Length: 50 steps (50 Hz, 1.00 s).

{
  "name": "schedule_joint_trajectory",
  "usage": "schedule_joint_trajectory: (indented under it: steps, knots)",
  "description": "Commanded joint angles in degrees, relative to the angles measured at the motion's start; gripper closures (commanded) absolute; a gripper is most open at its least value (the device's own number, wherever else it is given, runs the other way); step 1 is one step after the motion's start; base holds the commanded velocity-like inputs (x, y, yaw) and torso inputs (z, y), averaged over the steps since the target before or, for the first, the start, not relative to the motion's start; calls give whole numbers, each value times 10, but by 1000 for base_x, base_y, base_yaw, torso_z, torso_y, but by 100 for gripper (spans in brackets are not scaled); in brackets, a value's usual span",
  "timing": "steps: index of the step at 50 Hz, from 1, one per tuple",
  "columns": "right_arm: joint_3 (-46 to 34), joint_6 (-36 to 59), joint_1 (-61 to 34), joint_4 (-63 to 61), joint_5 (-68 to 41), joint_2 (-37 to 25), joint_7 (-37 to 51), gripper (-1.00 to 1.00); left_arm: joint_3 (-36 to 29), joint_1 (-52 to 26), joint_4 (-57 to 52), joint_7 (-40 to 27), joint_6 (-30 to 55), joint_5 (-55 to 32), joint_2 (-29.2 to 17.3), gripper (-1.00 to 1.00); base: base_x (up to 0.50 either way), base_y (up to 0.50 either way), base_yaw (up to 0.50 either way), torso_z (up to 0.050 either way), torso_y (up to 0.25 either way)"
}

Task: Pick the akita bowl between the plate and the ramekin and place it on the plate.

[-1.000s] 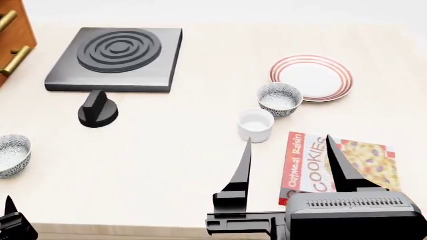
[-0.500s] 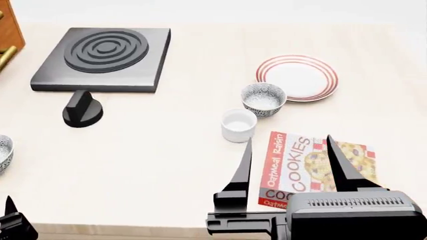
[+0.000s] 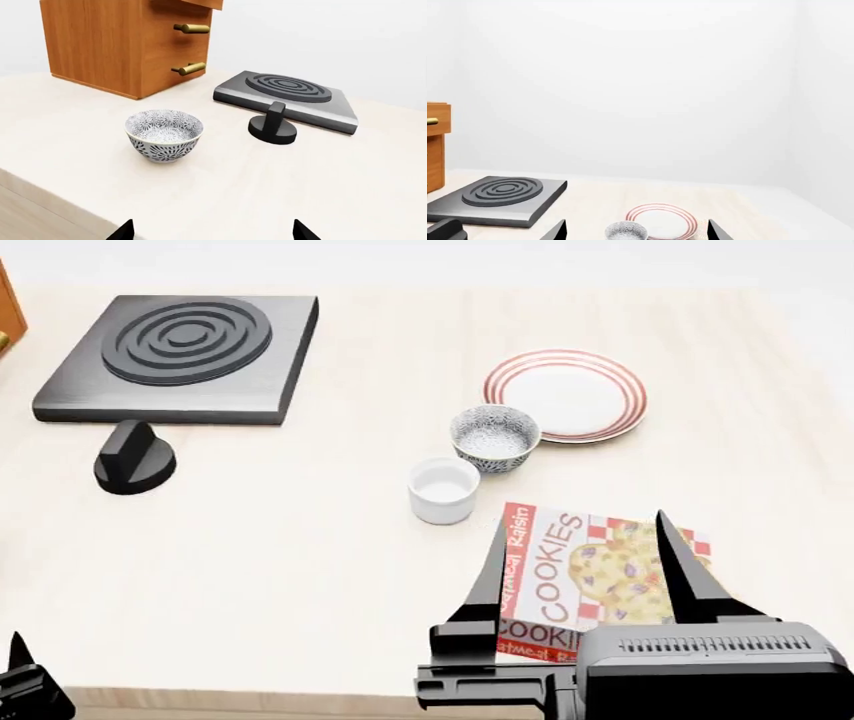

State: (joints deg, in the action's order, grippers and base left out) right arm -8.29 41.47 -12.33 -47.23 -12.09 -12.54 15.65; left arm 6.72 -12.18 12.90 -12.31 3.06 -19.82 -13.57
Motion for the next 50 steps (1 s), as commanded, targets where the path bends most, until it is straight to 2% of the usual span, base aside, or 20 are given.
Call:
schedule_joint_trajectory:
  steps: [1, 13, 50]
  knots:
    - [-3, -3, 0, 3, -1, -4, 3, -100, -2, 0, 0, -1, -1, -2, -1, -100, 0, -113, 0, 0, 0]
    - [-14, -1, -2, 1, 2, -11, 6, -100, -4, 1, -1, -3, -1, -4, -2, -100, 45, -30, 0, 0, 0]
    - [-17, -4, -4, 1, -7, -19, 17, -100, -9, -1, 6, -6, -7, -9, -6, -100, 308, 0, 0, 0, 0]
